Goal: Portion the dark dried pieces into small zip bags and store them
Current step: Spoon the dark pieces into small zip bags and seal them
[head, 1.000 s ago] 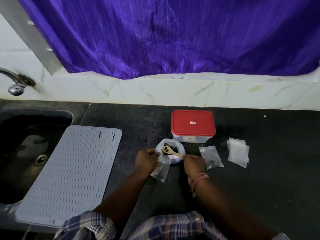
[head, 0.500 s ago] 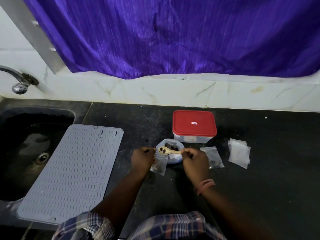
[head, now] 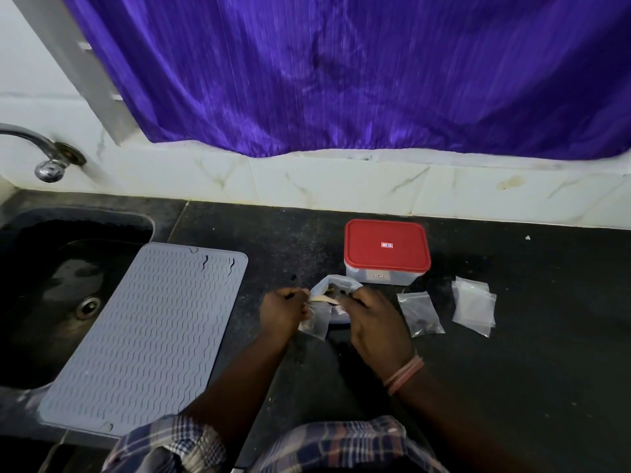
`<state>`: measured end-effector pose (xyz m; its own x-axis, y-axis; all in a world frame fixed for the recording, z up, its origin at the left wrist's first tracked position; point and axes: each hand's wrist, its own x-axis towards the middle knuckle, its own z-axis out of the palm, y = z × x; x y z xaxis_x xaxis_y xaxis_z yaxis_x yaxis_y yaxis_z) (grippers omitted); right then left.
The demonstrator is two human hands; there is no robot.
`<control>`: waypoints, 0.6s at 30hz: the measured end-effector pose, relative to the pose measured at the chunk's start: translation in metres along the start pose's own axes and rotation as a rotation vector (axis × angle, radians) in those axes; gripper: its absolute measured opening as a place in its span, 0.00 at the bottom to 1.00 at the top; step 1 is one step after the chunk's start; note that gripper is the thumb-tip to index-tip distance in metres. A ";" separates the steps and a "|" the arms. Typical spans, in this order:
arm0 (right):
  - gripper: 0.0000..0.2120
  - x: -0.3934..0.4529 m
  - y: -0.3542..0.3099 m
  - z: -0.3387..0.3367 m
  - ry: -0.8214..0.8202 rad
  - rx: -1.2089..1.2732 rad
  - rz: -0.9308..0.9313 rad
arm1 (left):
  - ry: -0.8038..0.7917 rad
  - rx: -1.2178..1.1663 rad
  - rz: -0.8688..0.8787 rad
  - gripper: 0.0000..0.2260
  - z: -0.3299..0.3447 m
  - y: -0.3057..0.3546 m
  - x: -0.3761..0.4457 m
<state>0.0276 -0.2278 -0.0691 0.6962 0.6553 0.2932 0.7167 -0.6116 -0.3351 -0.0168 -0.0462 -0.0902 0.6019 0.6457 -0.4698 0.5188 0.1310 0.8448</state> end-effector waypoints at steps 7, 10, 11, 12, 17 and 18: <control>0.05 0.001 0.018 0.006 0.241 0.286 0.555 | 0.010 -0.004 -0.034 0.05 -0.006 0.004 -0.006; 0.07 0.002 0.023 0.021 0.110 0.271 0.577 | -0.008 -0.064 -0.061 0.04 -0.007 0.009 -0.013; 0.06 0.003 0.022 0.024 0.047 0.272 0.566 | -0.016 -0.086 -0.072 0.04 -0.007 0.012 -0.016; 0.06 0.005 0.021 0.026 -0.010 0.292 0.563 | -0.029 -0.111 -0.080 0.04 -0.007 0.015 -0.019; 0.15 0.012 0.012 0.020 -0.007 -0.049 0.486 | -0.067 -0.210 -0.086 0.06 -0.012 0.030 -0.025; 0.17 0.013 0.007 0.014 0.045 -0.029 0.442 | -0.070 -0.216 -0.083 0.06 -0.014 0.034 -0.026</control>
<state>0.0412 -0.2179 -0.0802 0.9367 0.3084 0.1658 0.3500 -0.8414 -0.4119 -0.0233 -0.0482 -0.0458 0.6073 0.5732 -0.5502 0.4309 0.3442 0.8342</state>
